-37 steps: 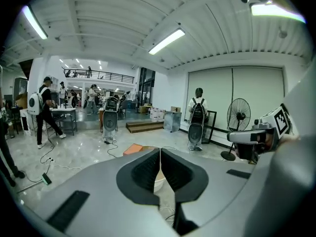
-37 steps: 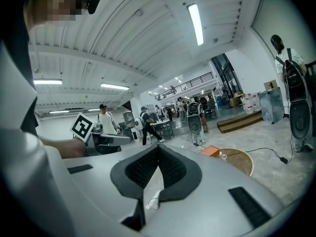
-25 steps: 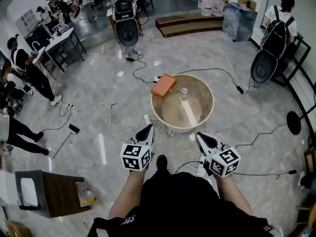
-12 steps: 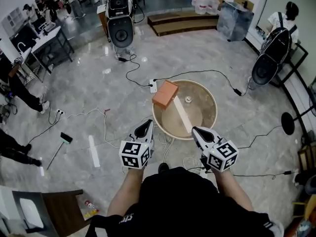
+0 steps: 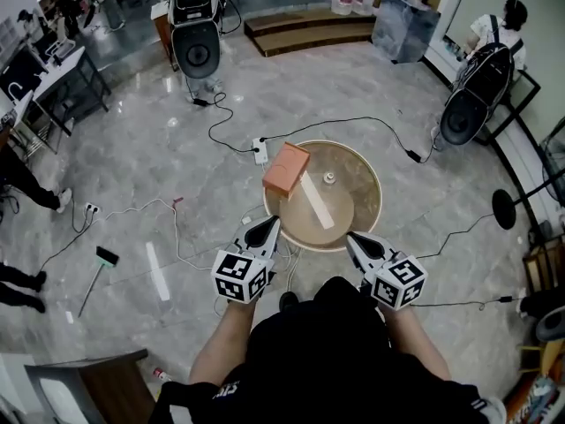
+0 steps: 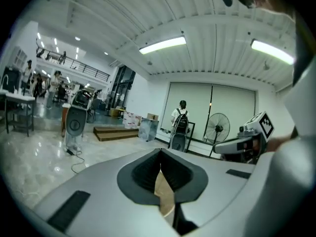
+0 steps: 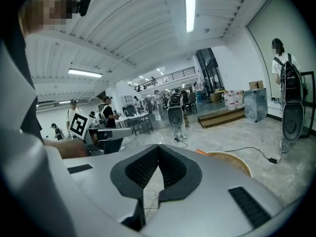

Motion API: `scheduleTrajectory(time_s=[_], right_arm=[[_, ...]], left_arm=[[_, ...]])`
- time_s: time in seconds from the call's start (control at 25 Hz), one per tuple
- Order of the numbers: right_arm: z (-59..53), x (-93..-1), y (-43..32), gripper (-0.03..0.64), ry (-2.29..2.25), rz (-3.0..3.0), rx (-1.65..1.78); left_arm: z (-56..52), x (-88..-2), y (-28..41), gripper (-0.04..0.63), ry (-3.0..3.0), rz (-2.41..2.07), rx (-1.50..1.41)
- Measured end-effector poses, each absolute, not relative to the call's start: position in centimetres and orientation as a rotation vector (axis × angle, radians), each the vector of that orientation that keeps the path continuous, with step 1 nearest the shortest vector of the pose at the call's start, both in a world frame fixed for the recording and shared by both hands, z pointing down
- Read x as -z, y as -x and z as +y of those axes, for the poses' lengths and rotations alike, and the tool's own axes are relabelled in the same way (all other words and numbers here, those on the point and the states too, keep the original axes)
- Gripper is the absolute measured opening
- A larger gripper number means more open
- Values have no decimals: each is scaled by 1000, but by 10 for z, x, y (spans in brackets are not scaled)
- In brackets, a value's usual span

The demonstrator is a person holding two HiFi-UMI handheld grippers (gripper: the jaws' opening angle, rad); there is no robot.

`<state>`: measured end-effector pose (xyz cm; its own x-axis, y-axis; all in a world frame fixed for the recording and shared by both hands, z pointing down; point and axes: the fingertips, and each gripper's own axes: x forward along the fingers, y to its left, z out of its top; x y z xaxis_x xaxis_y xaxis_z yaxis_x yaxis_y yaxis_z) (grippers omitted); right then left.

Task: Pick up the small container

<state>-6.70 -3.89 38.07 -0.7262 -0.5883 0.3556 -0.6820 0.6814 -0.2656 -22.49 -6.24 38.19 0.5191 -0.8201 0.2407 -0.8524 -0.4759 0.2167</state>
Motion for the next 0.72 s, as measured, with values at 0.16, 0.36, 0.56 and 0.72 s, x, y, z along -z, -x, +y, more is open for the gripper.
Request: scheduleTrajectory(time_s=[0.16, 0.36, 0.56, 0.72], right_arm=[[-58, -393, 62, 15, -1022, -2636, -605], [-96, -429, 45, 15, -1005, -2599, -700], [-153, -447, 19, 15, -961, -2599, -728], [-206, -456, -17, 15, -967, -2603, -748]], left_arm=[[-83, -399, 214, 18, -2424, -1370, -145], [-125, -429, 195, 18, -2319, -1283, -130], [-180, -444, 159, 18, -2306, -1275, -200], [-230, -444, 123, 18, -2328, -1325, -235]])
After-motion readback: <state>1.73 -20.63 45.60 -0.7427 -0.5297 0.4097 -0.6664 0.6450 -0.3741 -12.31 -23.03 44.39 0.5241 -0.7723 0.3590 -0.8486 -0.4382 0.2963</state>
